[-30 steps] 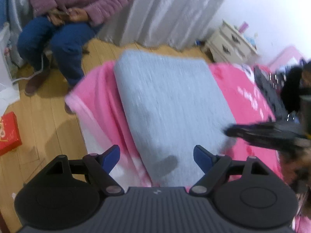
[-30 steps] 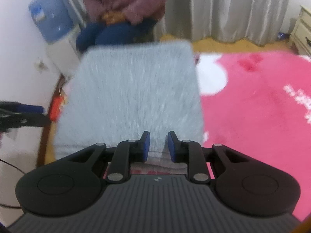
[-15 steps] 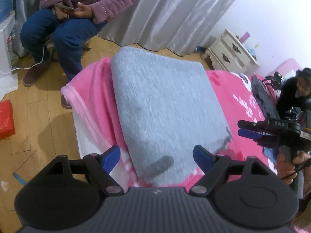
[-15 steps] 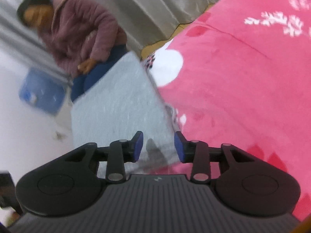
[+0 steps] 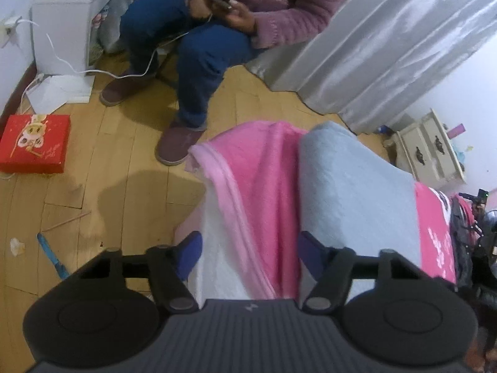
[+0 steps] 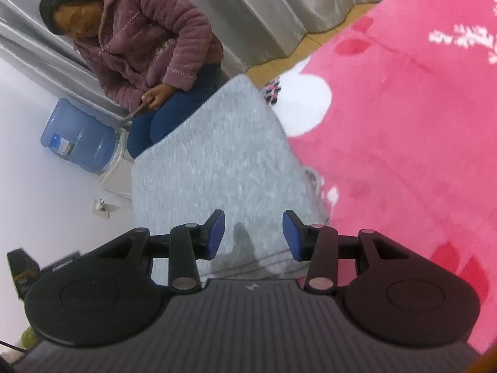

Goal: Fold clothes

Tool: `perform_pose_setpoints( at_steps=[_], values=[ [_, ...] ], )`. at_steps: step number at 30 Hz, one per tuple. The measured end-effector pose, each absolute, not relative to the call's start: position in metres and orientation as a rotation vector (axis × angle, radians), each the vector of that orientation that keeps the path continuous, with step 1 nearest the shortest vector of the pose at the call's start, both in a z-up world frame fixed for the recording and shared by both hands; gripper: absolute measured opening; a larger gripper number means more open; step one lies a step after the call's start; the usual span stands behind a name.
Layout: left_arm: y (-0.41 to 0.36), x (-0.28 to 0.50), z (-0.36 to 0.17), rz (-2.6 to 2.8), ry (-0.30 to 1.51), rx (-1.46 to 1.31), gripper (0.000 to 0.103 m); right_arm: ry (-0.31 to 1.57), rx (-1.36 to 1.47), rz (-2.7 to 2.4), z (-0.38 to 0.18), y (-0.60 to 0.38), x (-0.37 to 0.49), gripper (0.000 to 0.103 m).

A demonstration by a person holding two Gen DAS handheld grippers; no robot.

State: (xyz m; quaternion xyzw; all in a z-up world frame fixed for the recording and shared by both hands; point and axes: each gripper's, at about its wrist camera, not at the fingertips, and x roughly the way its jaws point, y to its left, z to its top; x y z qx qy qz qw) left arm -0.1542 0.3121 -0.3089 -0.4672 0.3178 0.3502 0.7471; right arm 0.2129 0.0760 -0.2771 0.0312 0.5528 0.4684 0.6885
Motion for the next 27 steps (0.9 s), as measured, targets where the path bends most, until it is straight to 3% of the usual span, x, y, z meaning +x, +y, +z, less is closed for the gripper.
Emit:
perform_pose_setpoints(
  at_steps=[4, 7, 8, 9, 17, 20, 23, 25, 27],
  values=[
    [0.317, -0.14, -0.322, 0.711, 0.717, -1.035, 0.049, 1.248, 0.056, 1.059, -0.277, 0.08, 0.203, 0.041],
    [0.318, -0.128, -0.335, 0.684, 0.766, -1.042, 0.025, 1.253, 0.053, 1.057, -0.277, 0.086, 0.198, 0.041],
    [0.318, -0.126, -0.339, 0.686, 0.785, -1.041, 0.01, 1.253, 0.053, 1.055, -0.277, 0.088, 0.197, 0.041],
    [0.318, -0.124, -0.343, 0.688, 0.804, -1.04, 0.005, 1.254, 0.052, 1.054, -0.276, 0.09, 0.196, 0.041],
    [0.335, -0.123, -0.328, 0.738, 0.873, -0.817, 0.002, 1.229, 0.034, 1.04, -0.276, 0.091, 0.193, 0.041],
    [0.345, -0.113, -0.331, 0.839, 0.981, -0.635, 0.0, 1.215, 0.027, 1.034, -0.275, 0.091, 0.193, 0.041],
    [0.359, -0.126, -0.342, 0.9, 1.025, -0.689, 0.003, 1.201, 0.02, 1.029, -0.275, 0.09, 0.193, 0.041],
    [0.36, -0.14, -0.334, 0.913, 0.983, -0.742, 0.008, 1.192, 0.015, 1.025, -0.274, 0.089, 0.193, 0.041],
    [0.353, -0.147, -0.318, 0.888, 0.927, -0.777, 0.023, 1.183, 0.01, 1.022, -0.274, 0.089, 0.192, 0.041]
  ],
)
